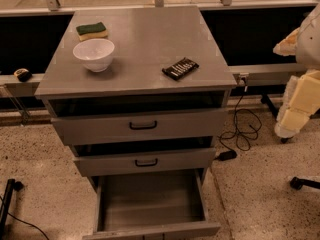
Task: Place rxbar chocolate into bottom drawer
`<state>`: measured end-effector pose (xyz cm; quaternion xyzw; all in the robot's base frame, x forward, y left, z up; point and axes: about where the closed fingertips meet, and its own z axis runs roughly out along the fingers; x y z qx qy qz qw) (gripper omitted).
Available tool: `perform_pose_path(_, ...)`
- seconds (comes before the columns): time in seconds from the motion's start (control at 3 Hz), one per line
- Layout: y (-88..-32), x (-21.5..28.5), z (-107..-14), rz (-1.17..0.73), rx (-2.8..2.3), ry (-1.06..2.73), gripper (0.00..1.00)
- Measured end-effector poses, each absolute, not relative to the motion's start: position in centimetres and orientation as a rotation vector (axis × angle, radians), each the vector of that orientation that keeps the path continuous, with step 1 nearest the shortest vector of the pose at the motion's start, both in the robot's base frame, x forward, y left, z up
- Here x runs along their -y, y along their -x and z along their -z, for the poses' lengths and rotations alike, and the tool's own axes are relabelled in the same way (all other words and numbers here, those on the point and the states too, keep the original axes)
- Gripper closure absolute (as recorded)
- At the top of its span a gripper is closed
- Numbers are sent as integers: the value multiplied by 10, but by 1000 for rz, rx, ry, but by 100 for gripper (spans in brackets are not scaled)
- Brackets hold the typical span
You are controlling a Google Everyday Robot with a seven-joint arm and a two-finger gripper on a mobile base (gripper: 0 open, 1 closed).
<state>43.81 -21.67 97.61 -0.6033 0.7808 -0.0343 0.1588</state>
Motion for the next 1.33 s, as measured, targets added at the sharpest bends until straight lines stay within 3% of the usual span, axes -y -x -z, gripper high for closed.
perform_pose_path(0.33, -438, 217, -976, 98, -2232, 1726, 0)
perform_pose_path(1.33, -448, 127, -915, 179, -1659, 2618, 0)
